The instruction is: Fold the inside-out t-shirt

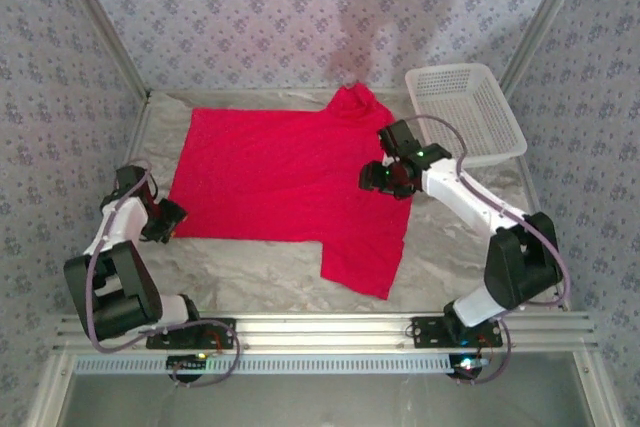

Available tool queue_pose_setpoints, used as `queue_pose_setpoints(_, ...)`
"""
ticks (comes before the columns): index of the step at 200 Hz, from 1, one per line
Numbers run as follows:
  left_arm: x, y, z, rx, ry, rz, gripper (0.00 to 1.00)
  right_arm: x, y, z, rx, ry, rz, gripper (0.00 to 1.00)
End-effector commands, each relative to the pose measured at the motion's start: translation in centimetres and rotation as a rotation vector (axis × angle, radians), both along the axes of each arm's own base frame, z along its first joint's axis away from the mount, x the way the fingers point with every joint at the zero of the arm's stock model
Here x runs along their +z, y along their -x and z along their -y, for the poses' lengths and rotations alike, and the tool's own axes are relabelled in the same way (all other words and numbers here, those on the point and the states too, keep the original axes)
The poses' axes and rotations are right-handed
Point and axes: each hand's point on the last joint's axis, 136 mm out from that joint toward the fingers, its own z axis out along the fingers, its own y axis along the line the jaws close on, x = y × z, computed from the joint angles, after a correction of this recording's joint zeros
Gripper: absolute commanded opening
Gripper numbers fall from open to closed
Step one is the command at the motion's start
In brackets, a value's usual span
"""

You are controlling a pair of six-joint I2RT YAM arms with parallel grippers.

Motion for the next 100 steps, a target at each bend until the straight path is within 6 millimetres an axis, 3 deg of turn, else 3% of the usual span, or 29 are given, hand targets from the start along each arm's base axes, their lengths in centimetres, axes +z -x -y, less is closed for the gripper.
queue_pose_setpoints(1, -0.9, -0.6, -0.8, 0.016, -0.015, -0.003, 0.41, 0.2, 2.6, 1.8, -0.017, 0.037, -0.017, 0.61)
queue_pose_setpoints(28, -2.0, -0.8, -1.4, 0.04, -0.022, -0.007, 0.32, -0.9, 5.8, 2.7, -0.014, 0.056, -0.076, 0.61)
queue_pose_setpoints(61, -2.9, -1.3, -1.2, 0.043, 0.002, -0.001, 0.0, -3.2, 11.1, 3.2, -0.026, 0.068, -0.204, 0.57)
queue_pose_setpoints(100, -1.4, -1.5, -1.2, 0.052, -0.011, 0.05, 0.0, -7.4, 17.3, 3.2, -0.003, 0.13, -0.34, 0.56)
